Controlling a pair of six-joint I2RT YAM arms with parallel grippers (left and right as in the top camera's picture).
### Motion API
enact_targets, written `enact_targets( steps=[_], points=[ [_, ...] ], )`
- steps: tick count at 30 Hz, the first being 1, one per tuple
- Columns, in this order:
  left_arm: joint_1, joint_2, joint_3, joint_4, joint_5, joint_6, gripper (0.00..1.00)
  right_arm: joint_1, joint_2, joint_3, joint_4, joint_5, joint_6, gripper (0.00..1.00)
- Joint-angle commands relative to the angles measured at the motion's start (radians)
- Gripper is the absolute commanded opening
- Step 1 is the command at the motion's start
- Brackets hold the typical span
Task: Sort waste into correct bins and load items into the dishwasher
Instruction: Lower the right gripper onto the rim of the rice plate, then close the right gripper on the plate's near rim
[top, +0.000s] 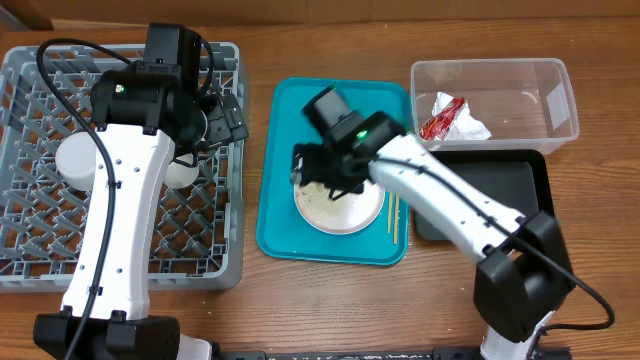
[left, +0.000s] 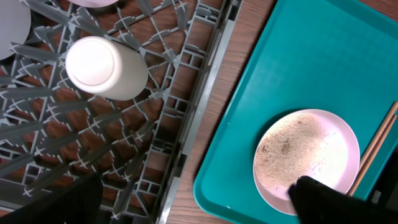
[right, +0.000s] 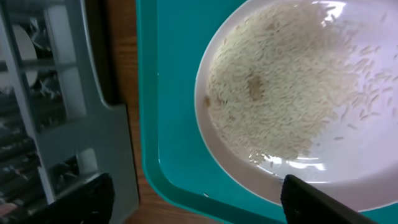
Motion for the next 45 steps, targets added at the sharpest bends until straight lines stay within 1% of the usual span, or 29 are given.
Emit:
enact_targets(
  steps=[1,3,4,5,6,8,13,14,17,19,22,26,32,36,38,40,41,45],
  points=[
    [0.0,0.006,0.007,0.0,0.004,-0.013,1.0,0.072,-0.008,0.018,-0.023,0.145,-0.066,0.82],
    [0.0,0.006,0.007,0.0,0.004,-0.013,1.0,0.112,0.005,0.018,-0.037,0.18,-0.148,0.81],
    [0.0,0.006,0.007,0.0,0.004,-0.013,1.0,0.126,0.013,0.018,-0.038,0.187,-0.178,0.84],
    [0.0,0.006,0.007,0.0,0.004,-0.013,1.0,0.143,0.019,0.018,-0.038,0.19,-0.217,0.95],
    [0.0,0.006,0.007,0.0,0.004,-0.013,1.0,0.156,0.026,0.018,-0.037,0.19,-0.249,0.99],
    [0.0,0.006,0.007,0.0,0.004,-0.013,1.0,0.177,0.03,0.018,-0.033,0.19,-0.32,1.0],
    [0.0,0.006,0.007,0.0,0.004,-0.013,1.0,0.179,0.033,0.017,0.015,0.161,-0.313,1.0],
    [0.0,0.006,0.007,0.0,0.004,-0.013,1.0,0.179,0.034,0.016,0.021,0.173,-0.313,0.97],
    [0.0,0.006,0.007,0.0,0.004,-0.013,1.0,0.178,0.034,-0.011,0.058,0.187,-0.313,0.76],
    [0.0,0.006,0.007,0.0,0.004,-0.013,1.0,0.179,0.034,-0.04,0.087,0.187,-0.3,0.7],
    [0.0,0.006,0.007,0.0,0.004,-0.013,1.0,0.179,0.035,-0.09,0.123,0.19,-0.256,0.68],
    [0.0,0.006,0.007,0.0,0.004,-0.013,1.0,0.172,0.035,-0.133,0.133,0.209,-0.208,0.68],
    [0.0,0.006,0.007,0.0,0.004,-0.013,1.0,0.175,0.035,-0.177,0.171,0.193,-0.208,0.65],
    [0.0,0.006,0.007,0.0,0.004,-0.013,1.0,0.181,0.035,-0.214,0.21,0.127,-0.301,0.69],
    [0.0,0.006,0.007,0.0,0.004,-0.013,1.0,0.186,0.035,-0.228,0.208,0.147,-0.344,0.69],
    [0.0,0.006,0.007,0.0,0.004,-0.013,1.0,0.186,0.035,-0.232,0.195,0.188,-0.344,0.69],
    [0.0,0.006,0.007,0.0,0.004,-0.014,1.0,0.186,0.035,-0.232,0.186,0.208,-0.344,0.68],
    [0.0,0.006,0.007,0.0,0.004,-0.013,1.0,0.186,0.036,-0.232,0.18,0.224,-0.348,0.57]
  ],
)
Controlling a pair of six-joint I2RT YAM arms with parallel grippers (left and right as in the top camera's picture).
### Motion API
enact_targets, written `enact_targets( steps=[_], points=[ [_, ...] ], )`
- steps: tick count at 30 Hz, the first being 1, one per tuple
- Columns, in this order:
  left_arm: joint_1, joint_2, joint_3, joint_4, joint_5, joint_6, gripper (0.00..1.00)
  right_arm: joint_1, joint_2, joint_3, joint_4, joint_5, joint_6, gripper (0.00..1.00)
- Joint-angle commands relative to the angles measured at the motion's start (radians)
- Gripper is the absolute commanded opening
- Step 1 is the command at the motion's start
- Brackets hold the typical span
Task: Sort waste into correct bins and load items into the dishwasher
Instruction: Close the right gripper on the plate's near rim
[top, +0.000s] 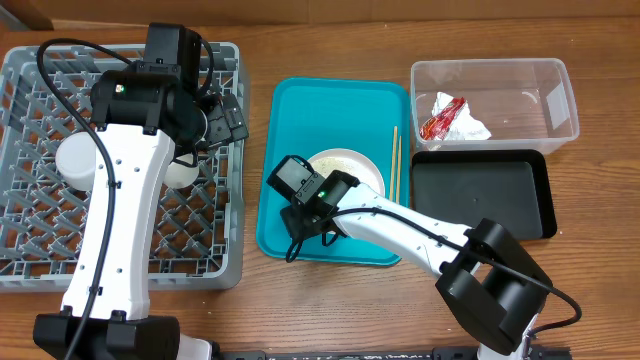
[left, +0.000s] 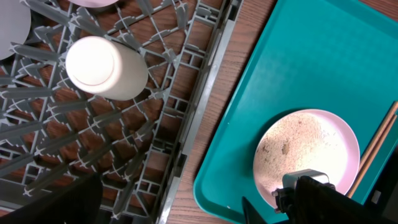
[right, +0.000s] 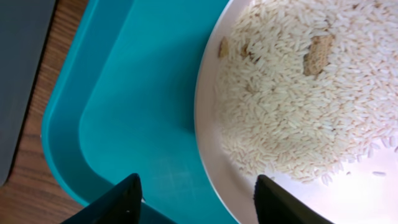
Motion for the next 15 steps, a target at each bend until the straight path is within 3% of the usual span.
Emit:
enact_targets(
  steps=[1,9,15],
  points=[
    [0.0,0.006,0.007,0.0,0.005,-0.013,1.0,0.006,0.004,-0.008,0.003,0.034,-0.026,0.56],
    [0.0,0.006,0.007,0.0,0.005,-0.013,1.0,0.006,0.007,-0.055,0.002,0.034,-0.083,0.54],
    [0.0,0.006,0.007,0.0,0.005,-0.013,1.0,0.006,0.007,-0.064,0.001,-0.004,-0.083,0.46]
  ],
)
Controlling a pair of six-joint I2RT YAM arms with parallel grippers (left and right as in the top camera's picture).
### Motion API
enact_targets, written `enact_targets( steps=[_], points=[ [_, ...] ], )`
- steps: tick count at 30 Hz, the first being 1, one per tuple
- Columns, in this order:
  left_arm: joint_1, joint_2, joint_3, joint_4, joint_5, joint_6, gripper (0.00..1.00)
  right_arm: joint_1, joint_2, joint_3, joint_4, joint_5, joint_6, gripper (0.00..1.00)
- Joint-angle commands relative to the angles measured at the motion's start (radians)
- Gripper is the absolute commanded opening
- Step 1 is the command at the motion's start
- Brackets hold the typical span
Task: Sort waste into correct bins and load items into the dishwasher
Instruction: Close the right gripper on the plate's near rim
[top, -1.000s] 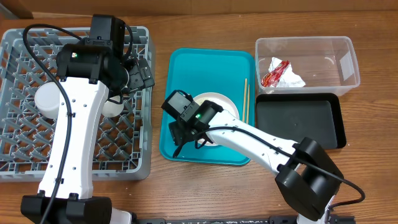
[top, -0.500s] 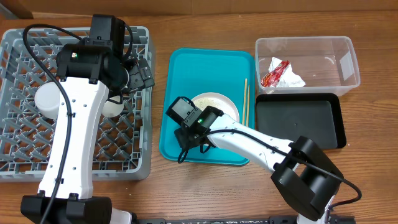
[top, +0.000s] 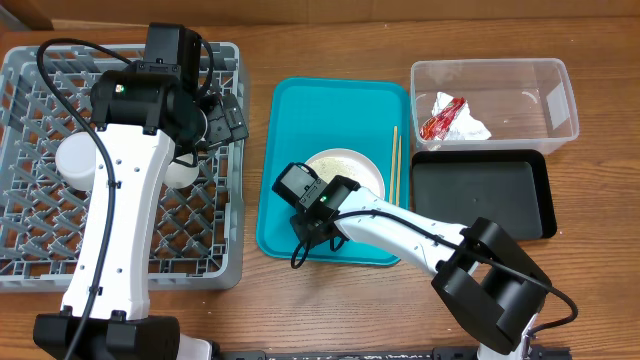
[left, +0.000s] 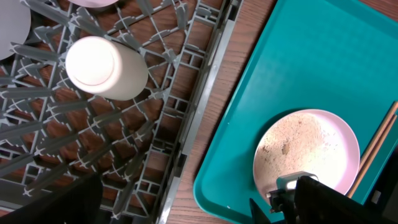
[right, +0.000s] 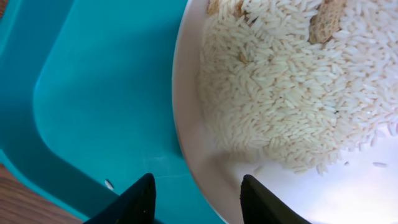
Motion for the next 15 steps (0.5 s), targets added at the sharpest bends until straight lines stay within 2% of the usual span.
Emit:
enact_targets(
  steps=[1,3,7,15],
  points=[
    [0.0,0.006,0.007,0.001,0.005,-0.013,1.0,0.007,0.003,-0.013,0.004,-0.011,-0.01,0.46],
    [0.0,0.006,0.007,0.001,0.005,-0.013,1.0,0.007,0.004,-0.014,0.007,-0.011,-0.01,0.46],
    [0.0,0.006,0.007,0.001,0.005,-0.013,1.0,0.007,0.004,-0.014,0.006,-0.011,-0.006,0.39],
    [0.0,0.006,0.007,0.001,0.005,-0.013,1.0,0.007,0.008,-0.014,-0.037,-0.006,-0.033,0.39]
  ],
)
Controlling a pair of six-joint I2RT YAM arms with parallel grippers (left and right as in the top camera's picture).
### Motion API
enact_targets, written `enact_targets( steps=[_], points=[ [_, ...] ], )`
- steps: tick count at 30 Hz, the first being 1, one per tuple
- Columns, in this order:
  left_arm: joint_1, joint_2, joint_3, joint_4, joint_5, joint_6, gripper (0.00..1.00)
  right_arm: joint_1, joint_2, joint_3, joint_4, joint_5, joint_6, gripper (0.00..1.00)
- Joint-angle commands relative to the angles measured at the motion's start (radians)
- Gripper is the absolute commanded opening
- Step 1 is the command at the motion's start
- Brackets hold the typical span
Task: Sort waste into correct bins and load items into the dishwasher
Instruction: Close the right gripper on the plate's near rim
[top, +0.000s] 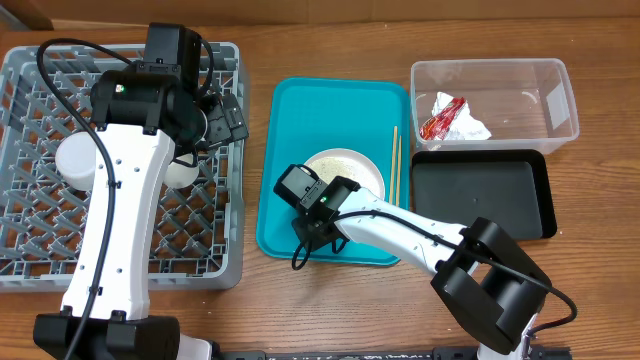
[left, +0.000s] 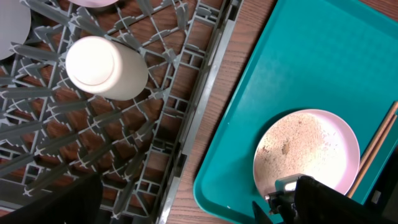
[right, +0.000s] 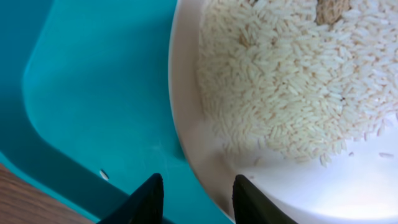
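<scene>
A pale pink plate of rice (top: 348, 170) lies on the teal tray (top: 290, 120), with wooden chopsticks (top: 394, 165) along its right side. My right gripper (right: 196, 198) is open low at the plate's near-left rim, one finger over the tray, the other over the plate (right: 273, 93). The left wrist view shows the same plate (left: 311, 149). My left gripper (top: 215, 115) hovers over the grey dish rack (top: 40, 250), its jaws wide apart with nothing between them. A white cup (left: 102, 67) stands upside down in the rack.
A clear bin (top: 495, 95) at the back right holds a red and white wrapper (top: 445, 118). A black tray (top: 490, 195) lies in front of it. A second white cup (top: 75, 160) sits in the rack's left half.
My right gripper has come slightly closer to the plate's rim and its fingers stand a little nearer to each other. The left arm has not moved.
My right gripper was first above the plate's left side, reaching from the right. It then sat low at the tray's near-left part, open by the plate's rim. It has crept closer to the rim since, with the plate still flat on the tray.
</scene>
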Motion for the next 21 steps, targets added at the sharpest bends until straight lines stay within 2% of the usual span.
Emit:
enact_targets(
  steps=[1,15,21],
  points=[
    [0.0,0.006,0.006,0.0,0.005,-0.013,1.0,0.007,0.008,-0.007,-0.019,0.003,-0.022,0.39],
    [0.0,0.006,0.006,0.0,0.005,-0.013,1.0,0.007,0.014,-0.013,-0.021,0.004,-0.023,0.35],
    [0.0,0.006,0.006,0.0,0.005,-0.013,1.0,0.007,0.014,-0.013,-0.023,0.008,-0.022,0.28]
  ],
)
